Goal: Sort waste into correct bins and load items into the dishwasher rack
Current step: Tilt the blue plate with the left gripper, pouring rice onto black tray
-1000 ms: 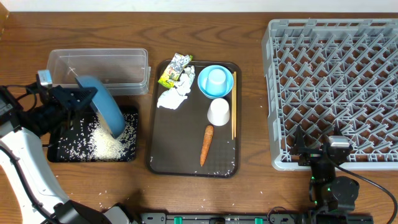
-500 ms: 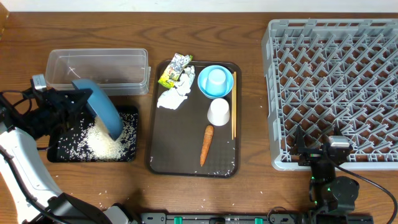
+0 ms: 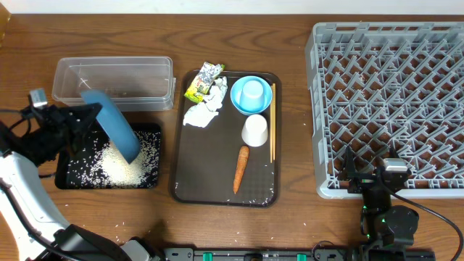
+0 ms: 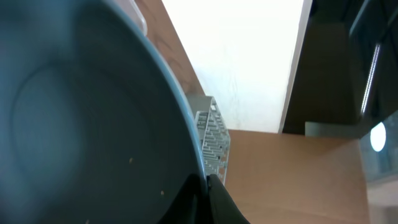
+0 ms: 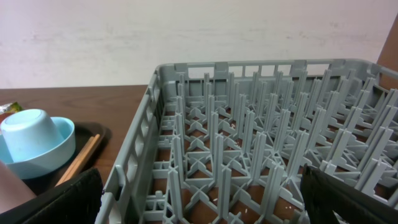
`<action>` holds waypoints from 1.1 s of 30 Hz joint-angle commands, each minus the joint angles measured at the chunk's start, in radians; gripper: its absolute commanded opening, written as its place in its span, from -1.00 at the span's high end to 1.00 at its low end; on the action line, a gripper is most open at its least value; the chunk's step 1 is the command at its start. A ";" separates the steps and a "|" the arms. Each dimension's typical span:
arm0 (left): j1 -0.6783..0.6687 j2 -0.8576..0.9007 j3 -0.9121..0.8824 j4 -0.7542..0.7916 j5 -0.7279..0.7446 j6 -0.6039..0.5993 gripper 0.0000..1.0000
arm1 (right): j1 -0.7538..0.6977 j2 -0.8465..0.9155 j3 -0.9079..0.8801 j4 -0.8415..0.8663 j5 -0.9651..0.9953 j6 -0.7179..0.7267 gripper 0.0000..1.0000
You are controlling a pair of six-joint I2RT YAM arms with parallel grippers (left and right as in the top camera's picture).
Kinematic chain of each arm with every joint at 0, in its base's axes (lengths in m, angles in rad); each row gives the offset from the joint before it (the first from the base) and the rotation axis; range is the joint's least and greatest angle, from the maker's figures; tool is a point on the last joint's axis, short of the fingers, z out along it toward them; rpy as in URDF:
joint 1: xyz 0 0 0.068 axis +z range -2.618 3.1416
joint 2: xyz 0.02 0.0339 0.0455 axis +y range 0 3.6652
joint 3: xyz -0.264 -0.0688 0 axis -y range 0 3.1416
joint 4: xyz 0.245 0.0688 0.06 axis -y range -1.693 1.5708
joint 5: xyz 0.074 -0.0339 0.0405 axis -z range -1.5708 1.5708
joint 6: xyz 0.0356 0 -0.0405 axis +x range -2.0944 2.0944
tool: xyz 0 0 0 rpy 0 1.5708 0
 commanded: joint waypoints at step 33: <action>0.035 -0.001 -0.002 -0.119 0.092 0.204 0.88 | -0.003 -0.005 -0.001 -0.004 0.000 0.003 -0.99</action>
